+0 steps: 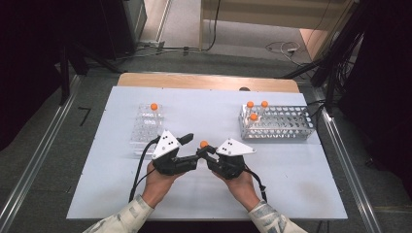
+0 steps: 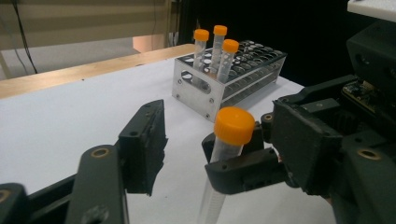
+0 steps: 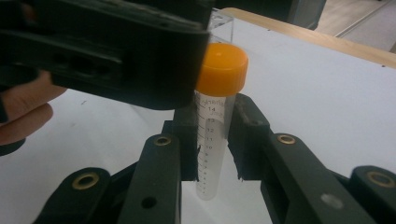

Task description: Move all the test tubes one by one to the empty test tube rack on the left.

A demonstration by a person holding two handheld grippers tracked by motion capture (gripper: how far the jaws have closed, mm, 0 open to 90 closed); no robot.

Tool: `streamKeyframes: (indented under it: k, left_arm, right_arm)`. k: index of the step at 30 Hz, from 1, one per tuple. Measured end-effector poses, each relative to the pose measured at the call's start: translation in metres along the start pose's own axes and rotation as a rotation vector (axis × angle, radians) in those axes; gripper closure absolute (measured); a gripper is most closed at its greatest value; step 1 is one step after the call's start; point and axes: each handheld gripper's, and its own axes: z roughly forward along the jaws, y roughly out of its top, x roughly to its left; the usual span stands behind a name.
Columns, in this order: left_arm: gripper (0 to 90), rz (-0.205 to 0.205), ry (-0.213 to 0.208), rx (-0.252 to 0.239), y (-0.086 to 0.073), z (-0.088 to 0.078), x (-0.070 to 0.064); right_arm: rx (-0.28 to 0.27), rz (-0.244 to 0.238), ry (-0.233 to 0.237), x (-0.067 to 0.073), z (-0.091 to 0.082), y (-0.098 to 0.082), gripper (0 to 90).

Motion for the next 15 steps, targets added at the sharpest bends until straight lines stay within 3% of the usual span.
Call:
streamKeyframes:
  k: [15]
  left_arm:
    - [61.8, 0.029, -0.015, 0.019, -0.0041, 0.0042, -0.0048]
  right_arm:
    - [-0.001, -0.021, 0.023, 0.0064, 0.0018, 0.0018, 72.0]
